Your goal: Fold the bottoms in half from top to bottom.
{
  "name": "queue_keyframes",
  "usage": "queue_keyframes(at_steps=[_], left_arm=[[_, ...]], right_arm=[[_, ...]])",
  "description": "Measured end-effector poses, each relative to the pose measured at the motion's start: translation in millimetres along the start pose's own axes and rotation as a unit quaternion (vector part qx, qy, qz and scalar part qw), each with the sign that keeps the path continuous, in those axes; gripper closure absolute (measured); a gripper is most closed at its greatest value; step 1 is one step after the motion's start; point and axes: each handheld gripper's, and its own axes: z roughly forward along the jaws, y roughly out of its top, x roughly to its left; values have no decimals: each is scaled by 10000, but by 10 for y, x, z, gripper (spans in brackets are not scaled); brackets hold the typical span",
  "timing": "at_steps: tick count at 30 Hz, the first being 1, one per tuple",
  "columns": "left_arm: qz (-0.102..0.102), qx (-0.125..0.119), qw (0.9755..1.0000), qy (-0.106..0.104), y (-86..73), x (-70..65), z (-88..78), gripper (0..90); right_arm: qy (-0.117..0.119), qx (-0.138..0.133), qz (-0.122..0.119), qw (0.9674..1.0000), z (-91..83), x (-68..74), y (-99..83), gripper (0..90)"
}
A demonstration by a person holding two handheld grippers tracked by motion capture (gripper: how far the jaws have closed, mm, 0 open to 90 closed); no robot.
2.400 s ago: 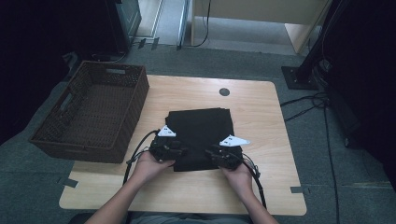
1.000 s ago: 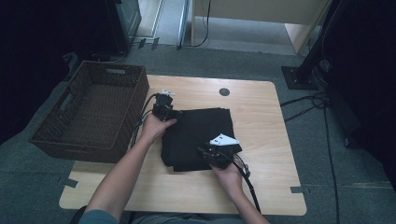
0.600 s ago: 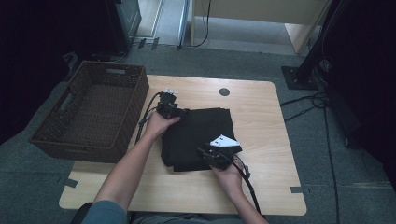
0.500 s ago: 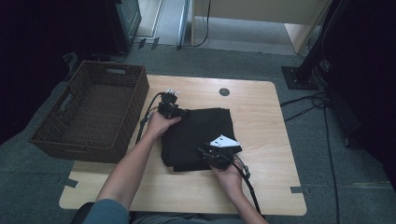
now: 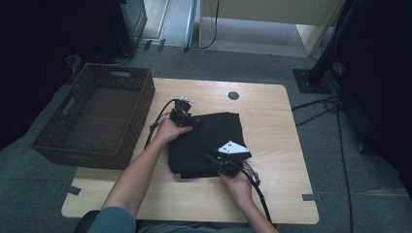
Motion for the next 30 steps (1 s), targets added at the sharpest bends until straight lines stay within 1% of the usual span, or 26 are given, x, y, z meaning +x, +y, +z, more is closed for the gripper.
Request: queue_keyframes(at_steps=[3,5,6,8,10,13,16,19,22,23,25,28,30], left_arm=[[-14,-27,9999,-108,-48,-36,-28,275],[77,25,9999,-151,-70,-67,-50,278],[149,30,9997,-165,-86,-87,-60,296],[319,102,9993,-192,-110,-122,-75,362],[421,149,9987,-228,-129,-147,-82,427],[493,176,9983,-242,-145,-168,-81,535],[572,224,9978,-263,-150,-170,-83,674],[581,216,9977,-260,-154,-173,-80,742],[600,227,9977,-224,-152,-193,-82,776],[603,223,9977,-216,-151,-196,-84,783],[531,211,9982,-196,-142,-196,-90,792],[551,166,9983,-118,-112,-185,-120,795],[457,83,9988,-181,-85,-157,-153,795]], right_arm=[[-28,-3,-24,10000,3,9,-3,597],[-56,-16,-69,10000,9,14,-6,598],[-43,-11,-75,10000,10,15,-8,598],[-44,-11,-73,10000,13,15,-10,599],[-44,-11,-52,10000,14,19,-12,599],[-60,-28,-50,10000,14,22,-18,599],[-81,-38,-47,9999,15,26,-19,599],[-79,-45,-46,9999,15,25,-21,599],[-76,-49,-36,10000,14,25,-21,599],[-83,-50,-36,9999,13,27,-21,599],[-109,-57,-44,9999,11,30,-20,599],[-103,-44,-1,9999,-4,25,-10,599],[-84,-2,82,9999,-20,20,9,608]])
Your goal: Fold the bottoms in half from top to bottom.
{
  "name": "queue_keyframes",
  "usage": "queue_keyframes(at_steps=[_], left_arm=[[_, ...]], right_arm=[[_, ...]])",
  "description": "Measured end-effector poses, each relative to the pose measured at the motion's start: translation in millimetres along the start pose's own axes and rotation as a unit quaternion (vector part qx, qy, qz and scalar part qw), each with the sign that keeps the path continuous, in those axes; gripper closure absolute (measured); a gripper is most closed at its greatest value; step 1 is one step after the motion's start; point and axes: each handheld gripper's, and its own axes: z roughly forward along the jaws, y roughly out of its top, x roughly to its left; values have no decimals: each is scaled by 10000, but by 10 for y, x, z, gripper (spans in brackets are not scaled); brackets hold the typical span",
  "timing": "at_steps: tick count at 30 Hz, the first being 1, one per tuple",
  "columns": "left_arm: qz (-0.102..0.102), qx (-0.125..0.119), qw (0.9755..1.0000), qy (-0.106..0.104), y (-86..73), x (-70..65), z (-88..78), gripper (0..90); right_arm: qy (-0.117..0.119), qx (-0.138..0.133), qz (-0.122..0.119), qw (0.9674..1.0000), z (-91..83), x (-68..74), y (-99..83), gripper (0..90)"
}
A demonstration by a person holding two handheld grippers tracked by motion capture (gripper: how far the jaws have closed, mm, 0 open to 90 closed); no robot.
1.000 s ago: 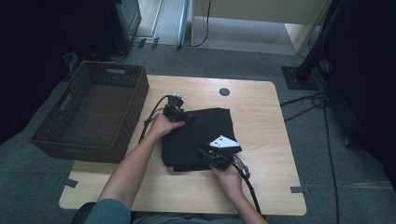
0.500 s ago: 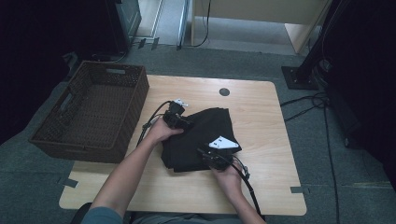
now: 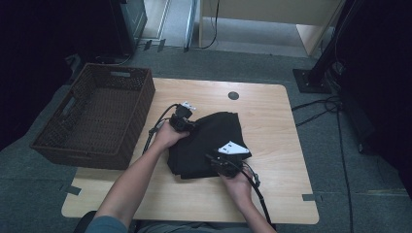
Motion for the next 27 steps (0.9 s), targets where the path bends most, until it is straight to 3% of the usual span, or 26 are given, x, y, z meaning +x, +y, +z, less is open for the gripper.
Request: queue_keyframes(at_steps=[6,11,18,27], left_arm=[[-91,-313,9995,33,101,30,-96,795],[-207,-525,9984,-16,131,41,-179,796],[-237,-743,9969,52,182,-19,-361,796],[174,-1051,9941,-225,166,-326,-560,796]], right_arm=[[80,57,179,9998,-70,31,92,665],[190,261,113,9994,-3,158,98,669],[-45,368,-39,9993,175,180,119,672],[-171,286,-10,9994,322,170,188,674]])
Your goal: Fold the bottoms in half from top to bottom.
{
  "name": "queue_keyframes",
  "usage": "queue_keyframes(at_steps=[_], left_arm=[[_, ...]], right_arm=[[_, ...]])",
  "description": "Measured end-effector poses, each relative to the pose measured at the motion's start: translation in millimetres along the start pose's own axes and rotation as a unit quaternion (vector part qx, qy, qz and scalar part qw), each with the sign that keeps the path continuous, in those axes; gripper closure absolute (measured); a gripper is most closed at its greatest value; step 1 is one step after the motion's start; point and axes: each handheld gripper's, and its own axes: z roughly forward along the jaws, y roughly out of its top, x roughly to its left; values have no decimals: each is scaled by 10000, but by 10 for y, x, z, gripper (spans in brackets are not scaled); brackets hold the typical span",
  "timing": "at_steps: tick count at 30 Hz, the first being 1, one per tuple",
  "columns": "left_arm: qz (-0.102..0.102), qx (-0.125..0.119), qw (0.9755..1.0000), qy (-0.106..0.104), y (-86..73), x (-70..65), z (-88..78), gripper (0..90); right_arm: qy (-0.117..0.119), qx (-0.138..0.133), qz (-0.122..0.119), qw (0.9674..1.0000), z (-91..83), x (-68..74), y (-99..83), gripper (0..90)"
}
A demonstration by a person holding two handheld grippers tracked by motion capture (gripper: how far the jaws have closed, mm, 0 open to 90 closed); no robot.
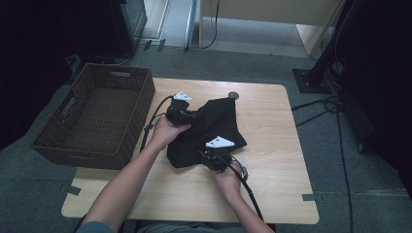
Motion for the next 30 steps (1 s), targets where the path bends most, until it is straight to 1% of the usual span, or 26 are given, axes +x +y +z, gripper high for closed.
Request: queue_keyframes(at_steps=[2,3,5,7,9,12,14,16,18,19,20,23,25,26,27,28,29,30], left_arm=[[25,-49,9999,-139,-38,-81,-58,796],[73,-64,9998,-172,-62,-117,-83,796],[75,-102,9996,-251,-121,-182,-123,796],[135,-99,9995,-268,-190,-230,-156,795],[109,-73,9994,-314,-271,-252,-173,795],[-7,35,9993,-382,-401,-264,-166,791],[10,72,9994,-351,-481,-269,-150,790],[-66,115,9993,-345,-544,-272,-128,788],[4,134,9997,-222,-588,-289,-99,787],[15,164,9997,-190,-597,-294,-90,786],[30,186,9997,-144,-604,-296,-77,786],[-9,185,9998,-88,-611,-296,-52,782],[32,208,9998,-28,-617,-308,-40,780],[15,222,9998,-13,-619,-314,-37,779],[20,245,9997,-7,-619,-315,-36,778],[30,240,9997,9,-620,-318,-33,776],[21,223,9997,16,-621,-321,-27,776],[7,222,9997,24,-620,-324,-22,775]], right_arm=[[-10,-43,9,10000,25,-18,7,677],[-32,-65,57,10000,36,-22,10,677],[-37,-100,145,9998,58,-34,16,680],[-44,-134,167,9998,80,-45,26,681],[-57,-152,201,9997,96,-58,36,681],[-55,-227,273,9994,119,-73,37,685],[-65,-241,283,9993,131,-67,41,685],[-73,-239,298,9992,136,-64,44,685],[-38,-258,323,9991,137,-76,47,684],[-12,-256,329,9991,136,-86,48,682],[25,-258,387,9989,134,-88,51,678],[71,-240,344,9991,110,-122,58,650],[68,-226,308,9992,82,-141,57,631],[95,-201,362,9991,56,-150,58,625],[83,-204,355,9991,24,-173,58,633],[61,-180,365,9992,-16,-191,52,659],[3,-149,315,9994,-49,-212,39,685],[-48,-115,276,9995,-70,-234,22,691]])
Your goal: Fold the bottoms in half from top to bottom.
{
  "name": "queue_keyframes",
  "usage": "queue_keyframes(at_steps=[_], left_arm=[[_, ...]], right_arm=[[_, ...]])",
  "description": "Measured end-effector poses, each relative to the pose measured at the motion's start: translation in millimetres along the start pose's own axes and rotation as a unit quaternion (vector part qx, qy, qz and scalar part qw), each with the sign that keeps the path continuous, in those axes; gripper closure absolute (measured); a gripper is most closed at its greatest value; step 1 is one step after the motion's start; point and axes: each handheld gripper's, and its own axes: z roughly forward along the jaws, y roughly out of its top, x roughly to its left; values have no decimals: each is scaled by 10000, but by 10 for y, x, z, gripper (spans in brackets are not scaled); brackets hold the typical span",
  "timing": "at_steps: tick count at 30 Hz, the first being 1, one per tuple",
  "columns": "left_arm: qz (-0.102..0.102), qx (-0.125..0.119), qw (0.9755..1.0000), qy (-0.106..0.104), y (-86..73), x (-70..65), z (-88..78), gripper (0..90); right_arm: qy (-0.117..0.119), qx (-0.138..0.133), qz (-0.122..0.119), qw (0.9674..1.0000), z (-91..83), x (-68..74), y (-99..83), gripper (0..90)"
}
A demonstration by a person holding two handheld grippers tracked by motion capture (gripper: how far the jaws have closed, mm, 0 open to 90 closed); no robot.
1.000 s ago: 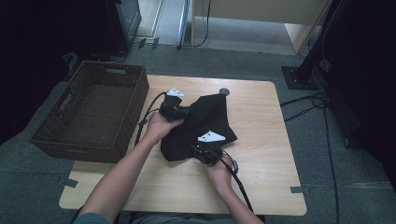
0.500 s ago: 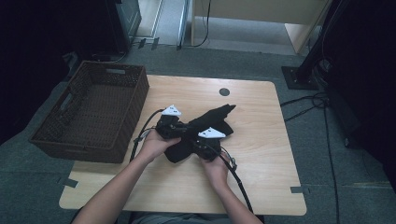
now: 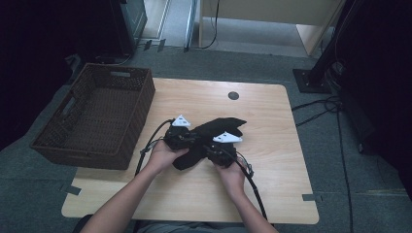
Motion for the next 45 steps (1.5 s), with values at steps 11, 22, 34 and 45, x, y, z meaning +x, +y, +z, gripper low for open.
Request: queue_keyframes(at_steps=[11,22,34,45], left_arm=[[-5,117,9999,67,13,-71,7,728],[-83,172,9998,-114,74,-147,-117,599],[-31,301,9993,-231,88,-214,-219,560],[-26,373,9988,-304,100,-194,-259,543]], right_arm=[[56,35,152,9999,-120,-99,12,696],[95,-184,119,9997,-565,-188,387,717],[-20,11,119,9999,-370,-263,533,709],[64,305,265,9992,-141,-249,249,700]])
